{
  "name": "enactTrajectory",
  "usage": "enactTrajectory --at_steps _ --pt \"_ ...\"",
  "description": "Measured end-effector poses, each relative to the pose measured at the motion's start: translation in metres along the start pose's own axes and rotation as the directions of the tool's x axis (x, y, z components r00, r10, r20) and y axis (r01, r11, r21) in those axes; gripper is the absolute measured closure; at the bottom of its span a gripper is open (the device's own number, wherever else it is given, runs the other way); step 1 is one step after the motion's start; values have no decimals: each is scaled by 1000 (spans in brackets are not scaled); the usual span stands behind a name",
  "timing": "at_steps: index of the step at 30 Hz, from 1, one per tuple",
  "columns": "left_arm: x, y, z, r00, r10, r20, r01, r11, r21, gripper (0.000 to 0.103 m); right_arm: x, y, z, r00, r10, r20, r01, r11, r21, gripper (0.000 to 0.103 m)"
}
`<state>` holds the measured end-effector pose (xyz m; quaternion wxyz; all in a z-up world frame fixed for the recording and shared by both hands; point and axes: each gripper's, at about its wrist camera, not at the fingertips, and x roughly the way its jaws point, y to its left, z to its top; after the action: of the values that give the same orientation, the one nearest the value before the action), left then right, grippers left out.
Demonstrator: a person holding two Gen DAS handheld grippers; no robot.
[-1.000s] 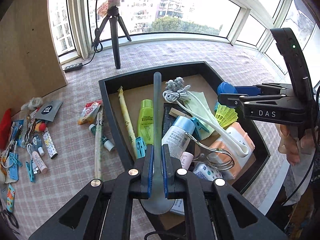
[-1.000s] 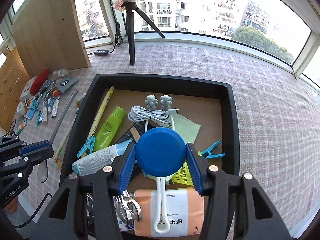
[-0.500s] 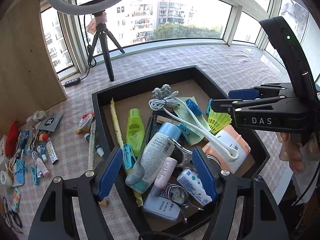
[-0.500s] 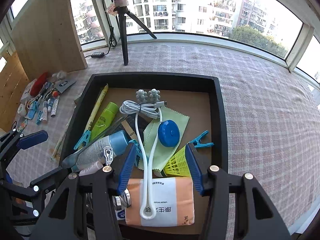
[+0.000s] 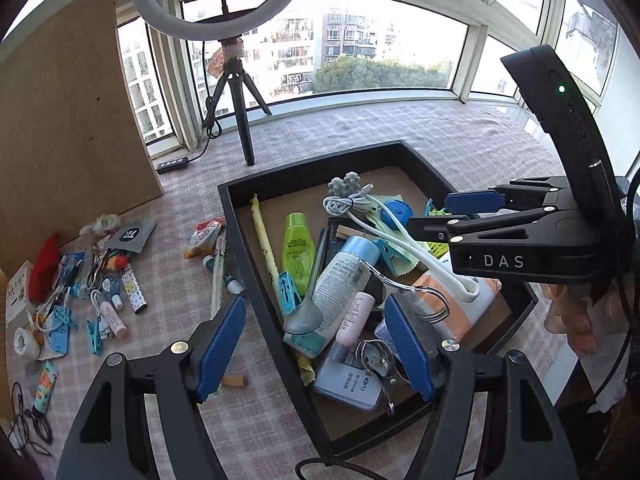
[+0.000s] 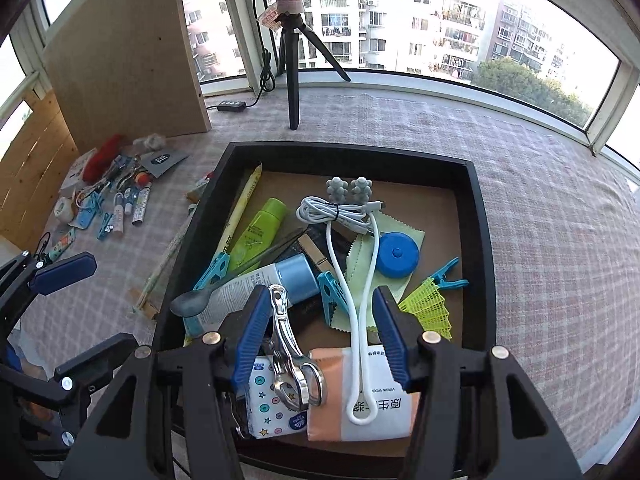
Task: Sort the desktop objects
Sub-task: 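Lift both open grippers from the tray and move back over the pile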
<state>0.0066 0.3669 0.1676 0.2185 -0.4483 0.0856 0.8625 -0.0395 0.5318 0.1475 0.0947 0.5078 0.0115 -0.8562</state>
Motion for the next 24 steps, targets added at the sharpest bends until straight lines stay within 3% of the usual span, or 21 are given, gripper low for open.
enactTrajectory --at_steps 11,18,24 --pt "-16 56 -32 999 42 -15 -42 998 -52 34 6 61 -2 1000 28 -13 -28 999 -37 50" --pt "-25 126 -67 993 105 -49 -110 987 -114 34 19 109 -1 998 51 -37 -54 996 -72 50" --pt "-29 200 -103 978 178 -103 -194 967 -167 34 31 147 2 996 67 -54 -72 994 -86 50"
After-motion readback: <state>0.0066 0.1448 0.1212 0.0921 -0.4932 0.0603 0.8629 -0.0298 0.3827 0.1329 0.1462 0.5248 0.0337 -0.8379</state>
